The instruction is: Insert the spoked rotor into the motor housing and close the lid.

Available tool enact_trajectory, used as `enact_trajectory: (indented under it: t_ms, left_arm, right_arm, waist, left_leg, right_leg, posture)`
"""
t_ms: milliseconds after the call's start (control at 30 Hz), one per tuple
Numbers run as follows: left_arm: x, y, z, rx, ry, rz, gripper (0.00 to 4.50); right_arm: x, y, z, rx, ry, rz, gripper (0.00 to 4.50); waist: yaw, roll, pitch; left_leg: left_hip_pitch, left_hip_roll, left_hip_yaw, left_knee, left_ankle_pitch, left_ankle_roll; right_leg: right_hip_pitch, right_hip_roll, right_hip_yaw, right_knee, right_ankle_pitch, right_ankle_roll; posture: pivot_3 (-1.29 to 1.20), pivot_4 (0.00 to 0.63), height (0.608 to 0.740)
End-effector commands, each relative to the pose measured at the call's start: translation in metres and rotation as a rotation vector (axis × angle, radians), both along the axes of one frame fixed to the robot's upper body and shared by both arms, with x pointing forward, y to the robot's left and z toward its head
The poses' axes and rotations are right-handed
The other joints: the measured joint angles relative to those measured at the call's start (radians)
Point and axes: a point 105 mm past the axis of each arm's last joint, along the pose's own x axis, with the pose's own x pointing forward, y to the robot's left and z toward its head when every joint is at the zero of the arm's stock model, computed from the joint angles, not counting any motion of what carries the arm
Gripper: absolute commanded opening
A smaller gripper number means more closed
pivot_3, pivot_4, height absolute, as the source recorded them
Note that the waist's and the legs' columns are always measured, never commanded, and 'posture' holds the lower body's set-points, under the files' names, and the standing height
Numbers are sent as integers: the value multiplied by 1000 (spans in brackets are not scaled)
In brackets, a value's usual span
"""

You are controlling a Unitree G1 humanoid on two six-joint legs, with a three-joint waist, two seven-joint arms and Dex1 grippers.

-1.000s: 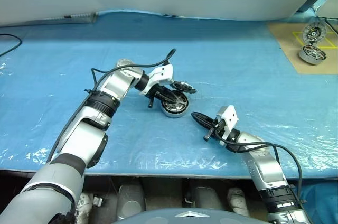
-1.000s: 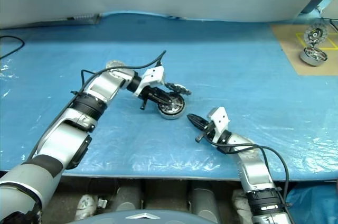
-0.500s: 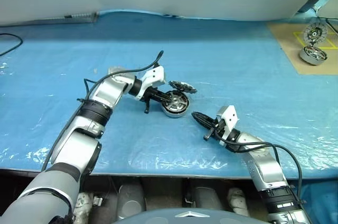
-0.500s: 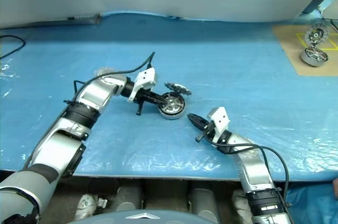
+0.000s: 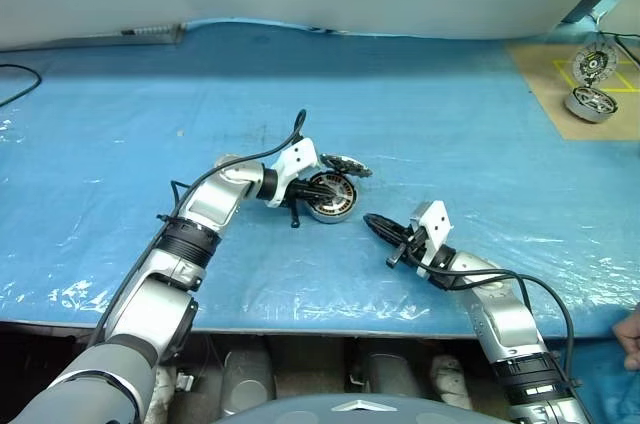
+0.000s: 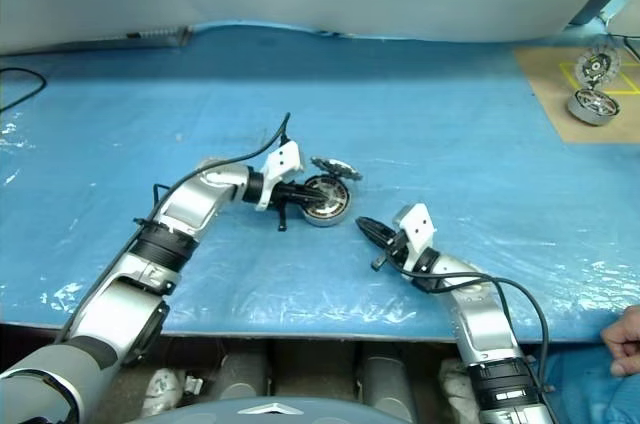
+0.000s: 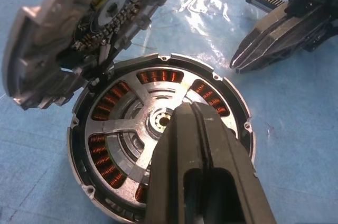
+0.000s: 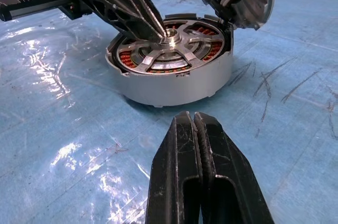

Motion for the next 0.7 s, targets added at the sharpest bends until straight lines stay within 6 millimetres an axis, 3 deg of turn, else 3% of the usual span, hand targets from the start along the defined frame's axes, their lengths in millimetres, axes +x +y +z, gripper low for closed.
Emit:
enact_trajectory:
  t_ms: [33, 200, 333, 467, 633, 700]
  left_arm:
    - [-3, 10, -14, 11, 25, 33, 23]
    - [-4, 9, -10, -88, 8, 69, 23]
    - [6, 5, 24, -257, -35, 121, 23]
    - [6, 16, 46, -349, -59, 141, 23]
    - [-7, 36, 49, -406, -79, 163, 23]
    - [-15, 46, 40, -394, -85, 182, 23]
  right_arm:
    - [0, 2, 11, 7, -41, 14, 0]
    - [1, 3, 11, 8, -41, 18, 0]
    - [1, 2, 12, 11, -43, 18, 0]
    - [1, 0, 13, 8, -44, 15, 0]
    - [-1, -2, 12, 6, -42, 14, 0]
    - [0, -2, 12, 6, -43, 10, 0]
  waist:
    - [0, 0, 0]
    - [-2, 0, 0]
    - [-2, 0, 0]
    - [-4, 0, 0]
    - [-5, 0, 0]
    - [-5, 0, 0]
  left_leg:
    - [0, 0, 0, 0, 0, 0]
    - [0, 0, 0, 0, 0, 0]
    - [0, 0, 0, 0, 0, 0]
    - [-1, 0, 0, 0, 0, 0]
    - [0, 0, 0, -2, 0, 0]
    - [-1, 0, 0, -2, 0, 0]
  right_leg:
    - [0, 0, 0, 0, 0, 0]
    - [0, 0, 0, 0, 0, 0]
    - [0, 0, 0, 0, 0, 0]
    - [0, 0, 0, 0, 0, 0]
    - [0, 0, 0, -1, 0, 0]
    - [-1, 0, 0, -2, 0, 0]
  posture:
    - [0, 150, 740]
    - [0, 150, 740]
    - [0, 150, 740]
    - [0, 150, 740]
    - [0, 150, 740]
    - [0, 150, 740]
